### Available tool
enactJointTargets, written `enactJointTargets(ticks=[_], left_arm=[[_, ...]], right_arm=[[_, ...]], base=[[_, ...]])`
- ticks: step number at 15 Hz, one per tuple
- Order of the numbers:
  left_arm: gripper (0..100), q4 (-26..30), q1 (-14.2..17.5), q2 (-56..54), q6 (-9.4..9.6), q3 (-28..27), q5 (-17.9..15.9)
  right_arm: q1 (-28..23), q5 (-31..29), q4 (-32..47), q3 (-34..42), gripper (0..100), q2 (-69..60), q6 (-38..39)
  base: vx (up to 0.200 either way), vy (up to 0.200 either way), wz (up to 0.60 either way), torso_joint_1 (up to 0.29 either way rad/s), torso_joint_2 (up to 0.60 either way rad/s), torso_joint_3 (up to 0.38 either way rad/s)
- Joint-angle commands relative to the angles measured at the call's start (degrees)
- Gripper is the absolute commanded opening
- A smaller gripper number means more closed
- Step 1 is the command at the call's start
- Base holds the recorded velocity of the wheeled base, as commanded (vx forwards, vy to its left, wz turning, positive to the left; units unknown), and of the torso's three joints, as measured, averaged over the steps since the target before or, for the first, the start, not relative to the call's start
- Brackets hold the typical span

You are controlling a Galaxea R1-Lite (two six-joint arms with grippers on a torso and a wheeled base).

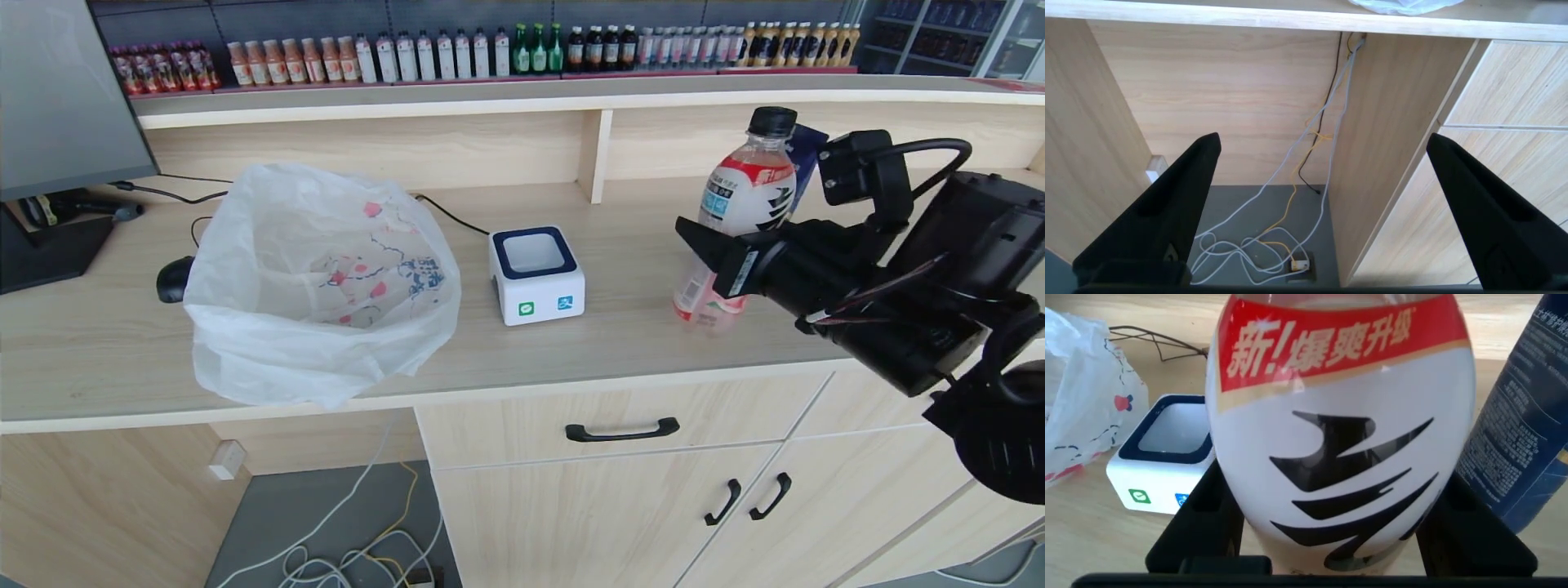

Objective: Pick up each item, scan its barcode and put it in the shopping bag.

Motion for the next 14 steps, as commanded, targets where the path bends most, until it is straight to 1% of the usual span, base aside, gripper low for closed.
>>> enactJointTargets(ticks=[1, 2, 4, 7, 8, 9, 10, 11, 14], left_arm=[[100, 0.0, 0.0, -0.02, -0.02, 0.0, 0.0], [100, 0.0, 0.0, -0.02, -0.02, 0.0, 0.0], [100, 0.0, 0.0, -0.02, -0.02, 0.0, 0.0], [100, 0.0, 0.0, -0.02, -0.02, 0.0, 0.0], [100, 0.0, 0.0, -0.02, -0.02, 0.0, 0.0], [100, 0.0, 0.0, -0.02, -0.02, 0.0, 0.0], [100, 0.0, 0.0, -0.02, -0.02, 0.0, 0.0], [100, 0.0, 0.0, -0.02, -0.02, 0.0, 0.0], [100, 0.0, 0.0, -0.02, -0.02, 0.0, 0.0]], right_arm=[[0.66, 1.54, 0.11, 6.71, 0, -8.33, 0.81], [1.19, 2.68, 0.11, 8.55, 0, -10.18, 0.9], [2.33, 2.86, 0.11, 11.63, 0, -13.16, 0.9], [5.58, 2.95, 0.2, 17.96, 0, -19.58, 1.17], [6.55, 2.95, 0.2, 20.06, 0, -21.6, 2.31], [6.64, 2.95, 0.11, 20.24, 0, -21.78, 2.4], [7.61, 3.03, 0.46, 24.11, 0, -26.52, 3.89], [7.61, 3.39, 0.46, 25.69, 0, -28.37, 4.95], [7.61, 6.02, 0.72, 27.18, 0, -31.01, 5.65]], base=[[0.0, 0.0, 0.0, 0.0, 0.0, 0.0], [0.0, 0.0, 0.0, 0.0, 0.0, 0.0], [0.0, 0.0, 0.0, 0.0, 0.0, 0.0], [0.0, 0.0, 0.0, 0.0, 0.0, 0.0], [0.0, 0.0, 0.0, 0.0, 0.0, 0.0], [0.0, 0.0, 0.0, 0.0, 0.0, 0.0], [0.0, 0.0, 0.0, 0.0, 0.0, 0.0], [0.0, 0.0, 0.0, 0.0, 0.0, 0.0], [0.0, 0.0, 0.0, 0.0, 0.0, 0.0]])
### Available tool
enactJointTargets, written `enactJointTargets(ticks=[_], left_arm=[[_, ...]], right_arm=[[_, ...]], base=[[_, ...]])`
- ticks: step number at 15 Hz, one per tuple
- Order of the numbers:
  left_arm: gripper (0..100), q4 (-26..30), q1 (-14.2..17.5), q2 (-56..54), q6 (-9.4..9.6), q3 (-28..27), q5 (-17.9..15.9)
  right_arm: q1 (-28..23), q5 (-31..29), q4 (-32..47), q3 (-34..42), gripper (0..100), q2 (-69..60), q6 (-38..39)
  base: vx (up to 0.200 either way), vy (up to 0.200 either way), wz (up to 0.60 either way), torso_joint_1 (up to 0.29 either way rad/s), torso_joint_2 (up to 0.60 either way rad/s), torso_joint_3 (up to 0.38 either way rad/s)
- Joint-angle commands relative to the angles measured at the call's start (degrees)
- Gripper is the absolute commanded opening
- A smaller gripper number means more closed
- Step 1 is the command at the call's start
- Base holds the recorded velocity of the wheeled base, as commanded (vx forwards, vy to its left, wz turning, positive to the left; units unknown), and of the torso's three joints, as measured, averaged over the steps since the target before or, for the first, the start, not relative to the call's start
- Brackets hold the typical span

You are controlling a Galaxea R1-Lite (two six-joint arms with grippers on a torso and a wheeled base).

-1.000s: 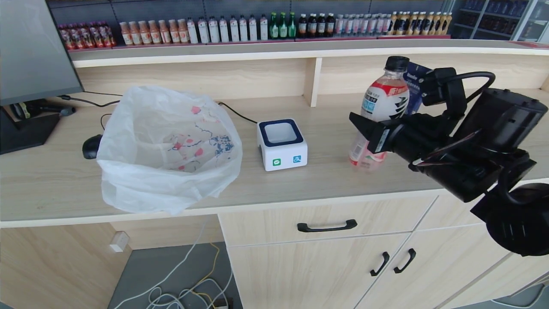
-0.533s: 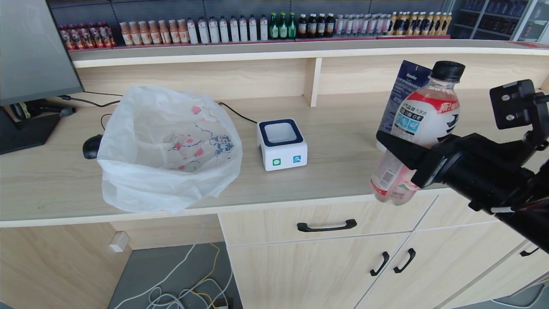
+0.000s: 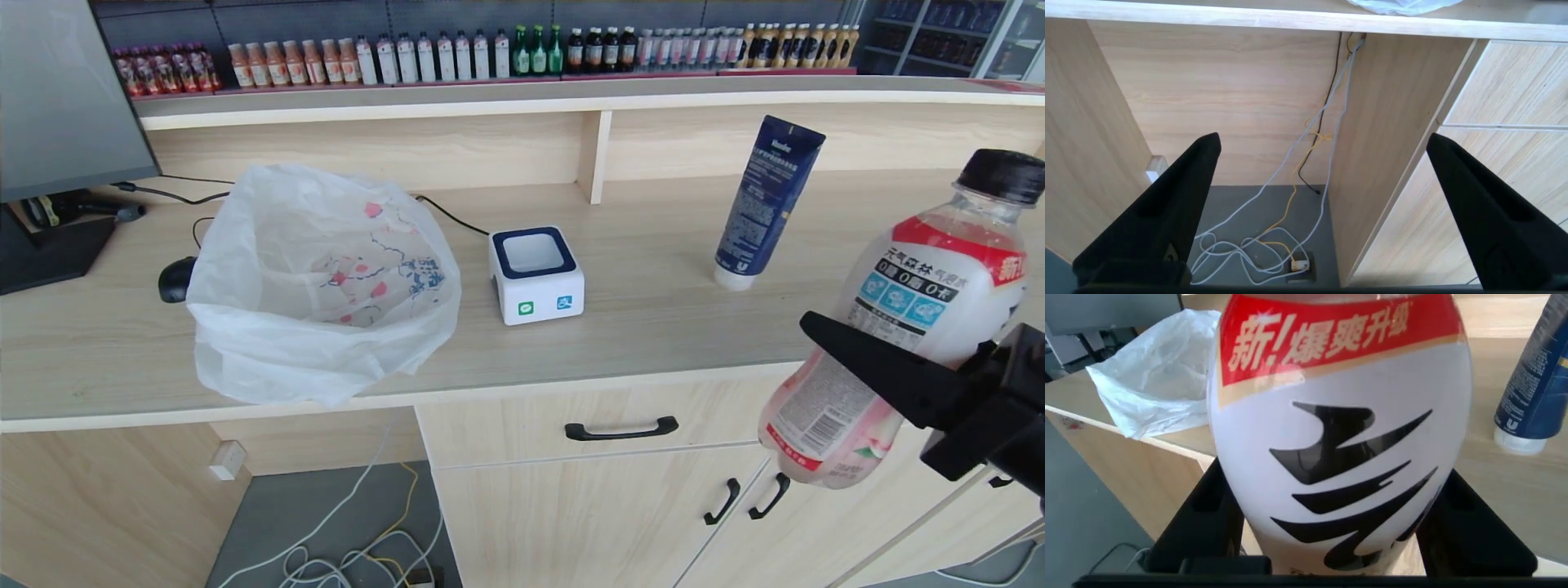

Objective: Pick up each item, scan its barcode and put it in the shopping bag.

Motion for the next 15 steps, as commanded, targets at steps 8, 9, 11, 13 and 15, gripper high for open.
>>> enactJointTargets(ticks=[8, 9, 11, 13, 15], left_arm=[[100, 0.0, 0.0, -0.02, -0.02, 0.0, 0.0], [100, 0.0, 0.0, -0.02, -0.02, 0.0, 0.0], [100, 0.0, 0.0, -0.02, -0.02, 0.0, 0.0], [100, 0.0, 0.0, -0.02, -0.02, 0.0, 0.0], [100, 0.0, 0.0, -0.02, -0.02, 0.0, 0.0]], right_arm=[[6.62, 6.76, -0.07, 2.71, 0, -4.88, 2.94], [8.38, 7.2, 0.02, 2.97, 0, -4.79, 3.03], [12.69, 8.43, 0.46, 3.23, 0, -4.18, 3.11], [17.79, 9.48, 1.42, 3.15, 0, -2.51, 3.29], [21.57, 10.19, 1.42, 3.23, 0, -0.58, 3.82]], base=[[0.0, 0.0, 0.0, 0.0, 0.0, 0.0], [0.0, 0.0, 0.0, 0.0, 0.0, 0.0], [0.0, 0.0, 0.0, 0.0, 0.0, 0.0], [0.0, 0.0, 0.0, 0.0, 0.0, 0.0], [0.0, 0.0, 0.0, 0.0, 0.0, 0.0]])
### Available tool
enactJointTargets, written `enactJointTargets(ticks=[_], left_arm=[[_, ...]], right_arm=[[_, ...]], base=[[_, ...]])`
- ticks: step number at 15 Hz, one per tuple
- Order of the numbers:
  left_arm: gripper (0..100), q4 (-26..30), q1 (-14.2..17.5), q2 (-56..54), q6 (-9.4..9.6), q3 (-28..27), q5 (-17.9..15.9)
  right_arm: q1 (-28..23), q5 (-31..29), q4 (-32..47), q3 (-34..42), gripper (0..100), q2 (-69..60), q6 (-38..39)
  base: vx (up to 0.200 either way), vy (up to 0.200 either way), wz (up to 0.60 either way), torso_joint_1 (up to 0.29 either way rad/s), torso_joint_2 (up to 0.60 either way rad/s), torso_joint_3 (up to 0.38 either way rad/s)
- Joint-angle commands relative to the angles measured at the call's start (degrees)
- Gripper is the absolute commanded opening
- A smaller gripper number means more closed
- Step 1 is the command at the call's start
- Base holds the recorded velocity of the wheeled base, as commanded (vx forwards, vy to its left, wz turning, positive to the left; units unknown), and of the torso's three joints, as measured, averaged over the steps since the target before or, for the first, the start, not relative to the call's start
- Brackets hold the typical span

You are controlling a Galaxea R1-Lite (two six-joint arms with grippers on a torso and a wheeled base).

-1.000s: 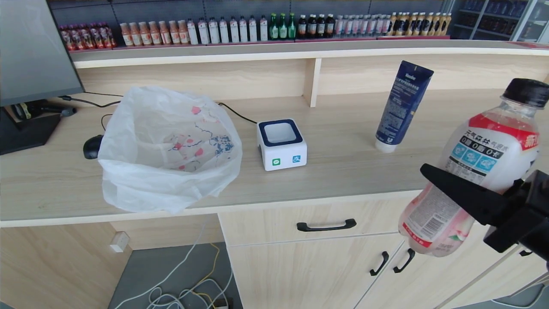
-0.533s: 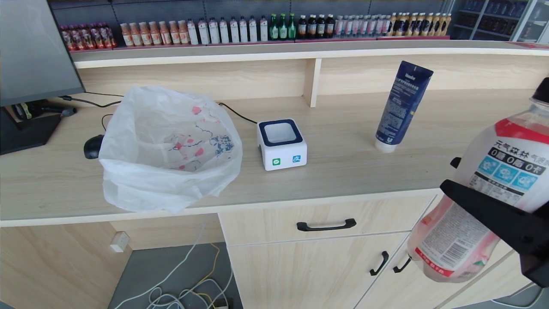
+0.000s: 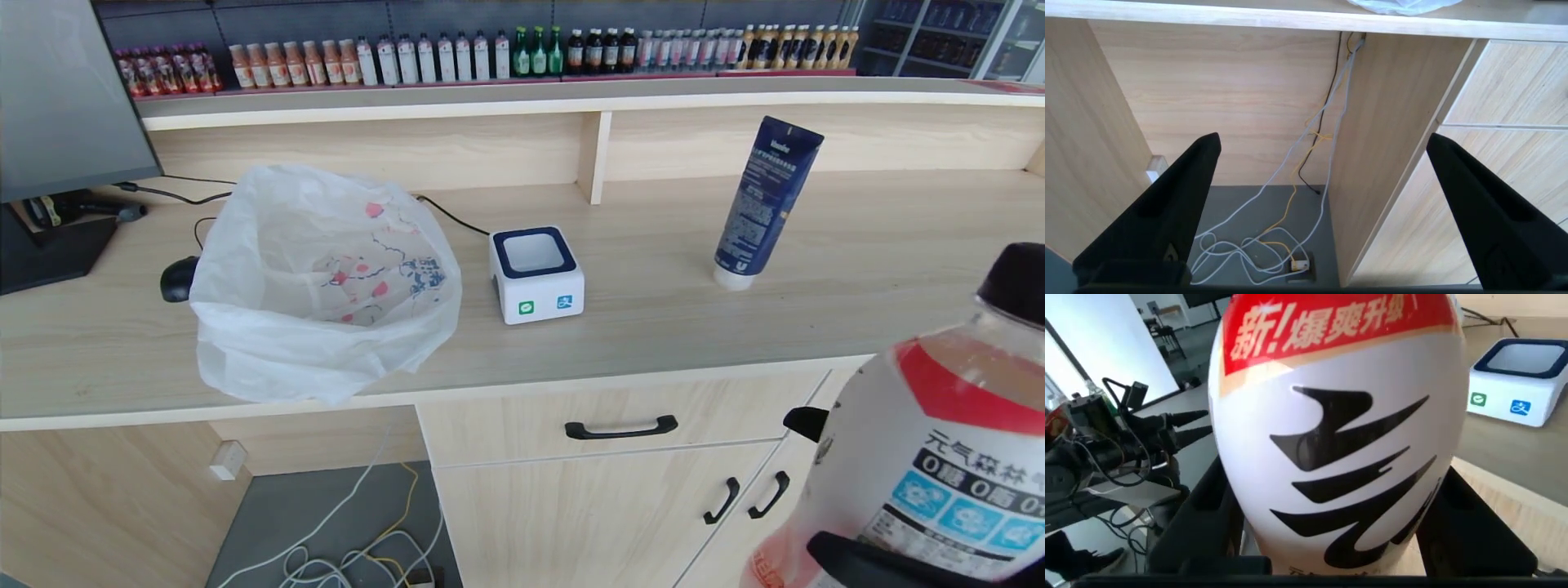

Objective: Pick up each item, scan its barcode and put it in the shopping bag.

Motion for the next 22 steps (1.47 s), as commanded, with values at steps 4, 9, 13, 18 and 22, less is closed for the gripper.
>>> enactJointTargets(ticks=[4, 9, 13, 18, 22], left_arm=[[100, 0.0, 0.0, -0.02, -0.02, 0.0, 0.0], [100, 0.0, 0.0, -0.02, -0.02, 0.0, 0.0], [100, 0.0, 0.0, -0.02, -0.02, 0.0, 0.0], [100, 0.0, 0.0, -0.02, -0.02, 0.0, 0.0], [100, 0.0, 0.0, -0.02, -0.02, 0.0, 0.0]], right_arm=[[9.09, 0.33, -0.48, -0.91, 0, 6.67, 4.43], [15.94, 0.5, -3.82, -4.43, 0, 9.92, 14.98], [16.29, 5.34, -4.08, -10.32, 0, 13.7, 20.78], [16.12, 5.51, -9.97, -16.56, 0, 20.82, 23.95], [15.94, 7.18, -13.93, -17.7, 0, 24.51, 24.12]], base=[[0.0, 0.0, 0.0, 0.0, 0.0, 0.0], [0.0, 0.0, 0.0, 0.0, 0.0, 0.0], [0.0, 0.0, 0.0, 0.0, 0.0, 0.0], [0.0, 0.0, 0.0, 0.0, 0.0, 0.0], [0.0, 0.0, 0.0, 0.0, 0.0, 0.0]])
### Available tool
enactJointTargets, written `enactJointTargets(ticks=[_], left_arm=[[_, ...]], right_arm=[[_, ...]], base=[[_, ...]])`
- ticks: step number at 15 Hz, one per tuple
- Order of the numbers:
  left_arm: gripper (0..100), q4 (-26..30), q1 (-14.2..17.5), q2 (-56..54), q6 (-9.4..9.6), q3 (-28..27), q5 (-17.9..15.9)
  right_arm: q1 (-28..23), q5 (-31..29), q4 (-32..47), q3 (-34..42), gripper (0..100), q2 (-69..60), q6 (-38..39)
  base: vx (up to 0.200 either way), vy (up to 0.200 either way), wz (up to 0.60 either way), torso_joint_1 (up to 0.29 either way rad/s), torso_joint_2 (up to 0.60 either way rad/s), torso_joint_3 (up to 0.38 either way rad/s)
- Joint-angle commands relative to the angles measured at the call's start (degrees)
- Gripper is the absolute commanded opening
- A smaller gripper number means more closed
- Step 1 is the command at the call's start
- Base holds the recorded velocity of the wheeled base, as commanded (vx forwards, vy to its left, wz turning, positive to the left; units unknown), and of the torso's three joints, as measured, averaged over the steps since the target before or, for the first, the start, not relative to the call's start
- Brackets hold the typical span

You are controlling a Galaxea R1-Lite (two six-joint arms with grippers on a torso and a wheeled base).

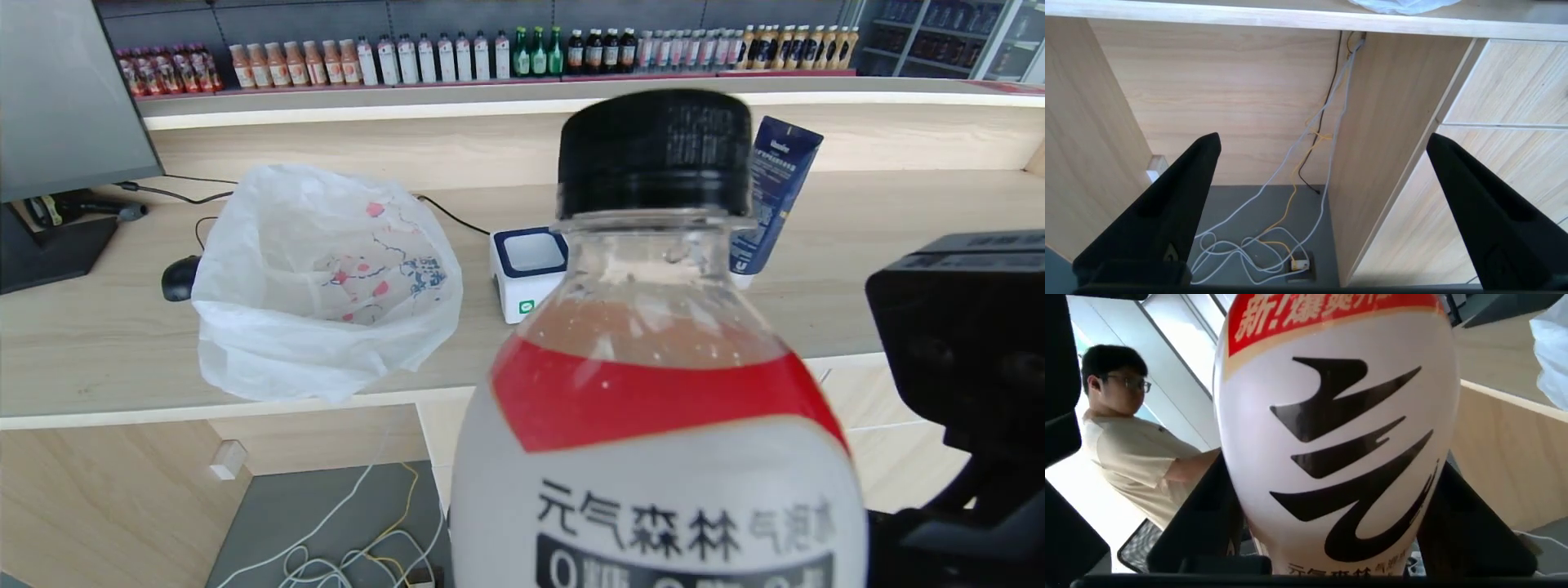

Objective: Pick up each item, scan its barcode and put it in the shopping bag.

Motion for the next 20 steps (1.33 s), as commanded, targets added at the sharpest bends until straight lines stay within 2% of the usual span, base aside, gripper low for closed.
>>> enactJointTargets(ticks=[1, 5, 8, 11, 14, 20], left_arm=[[100, 0.0, 0.0, -0.02, -0.04, 0.0, 0.0], [100, 0.0, 0.0, -0.02, -0.04, 0.0, 0.0], [100, 0.0, 0.0, -0.02, -0.04, 0.0, 0.0], [100, 0.0, 0.0, -0.02, -0.04, 0.0, 0.0], [100, 0.0, 0.0, -0.02, -0.04, 0.0, 0.0], [100, 0.0, 0.0, -0.02, -0.04, 0.0, 0.0]], right_arm=[[-0.04, 0.07, -0.67, -2.3, 0, 3.9, 0.18], [-0.48, 0.07, -0.58, -8.02, 0, 7.06, -0.17], [-5.49, 0.07, -1.55, -10.39, 0, 10.14, 0.44], [-10.23, 0.25, -1.9, -13.11, 0, 10.66, 4.4], [-10.76, 0.25, -1.9, -13.38, 0, 10.31, 7.04], [-13.49, 0.25, -2.34, -13.47, 0, 10.66, 7.48]], base=[[0.0, 0.0, 0.0, 0.0, 0.0, 0.0], [0.0, 0.0, 0.0, 0.0, 0.0, 0.0], [0.0, 0.0, 0.0, 0.0, 0.0, 0.0], [0.0, 0.0, 0.0, 0.0, 0.0, 0.0], [0.0, 0.0, 0.0, 0.0, 0.0, 0.0], [0.0, 0.0, 0.0, 0.0, 0.0, 0.0]])
